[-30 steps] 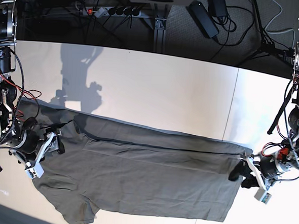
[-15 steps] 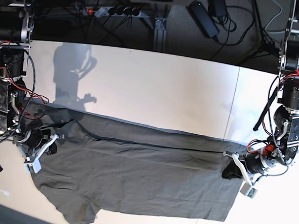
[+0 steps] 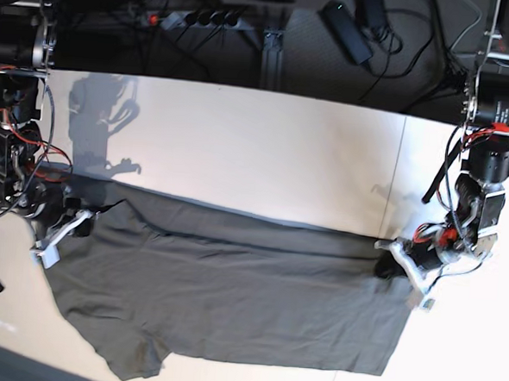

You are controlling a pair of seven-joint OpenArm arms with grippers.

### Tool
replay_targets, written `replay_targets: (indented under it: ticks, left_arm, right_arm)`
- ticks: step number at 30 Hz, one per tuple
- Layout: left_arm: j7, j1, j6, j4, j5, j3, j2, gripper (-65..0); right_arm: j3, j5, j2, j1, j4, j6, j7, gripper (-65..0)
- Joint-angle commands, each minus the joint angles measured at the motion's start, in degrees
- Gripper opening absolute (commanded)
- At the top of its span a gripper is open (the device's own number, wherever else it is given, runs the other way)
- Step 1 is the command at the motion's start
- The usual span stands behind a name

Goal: Fold the T-shirt properly
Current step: 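Lower the folded edge and open both grippers, then grasp the opposite long edge of the shirt with both grippers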

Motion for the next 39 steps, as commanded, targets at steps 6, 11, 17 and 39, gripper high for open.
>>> replay_targets:
  ticks: [6,11,17,39]
  left_arm:
    - [8.17,12.44,0.91,9.53,-0.02,0.39,-4.26,-65.0]
    - [9.44,24.06,0.91,23.89,-0.24,-0.2,-6.73,-65.0]
    - [10.67,37.55,0.91,38.03,-3.41,-5.86,-7.15,-65.0]
    - [7.87,21.31,4.92,39.01,-10.91,-19.85,-11.58,-27.0]
  right_arm:
    - [6.8,-0.39,0.46,-14.67,12.61,1.9,-6.84,-65.0]
    - [13.97,-0.33,0.48,-26.03,25.24,1.9,-7.65,-65.0]
    - [17.84,1.22,2.47,-35.71,35.01,1.9,-7.63,-65.0]
    - [18.05,3.04,5.38,-37.31,36.57,1.9,-6.54,-65.0]
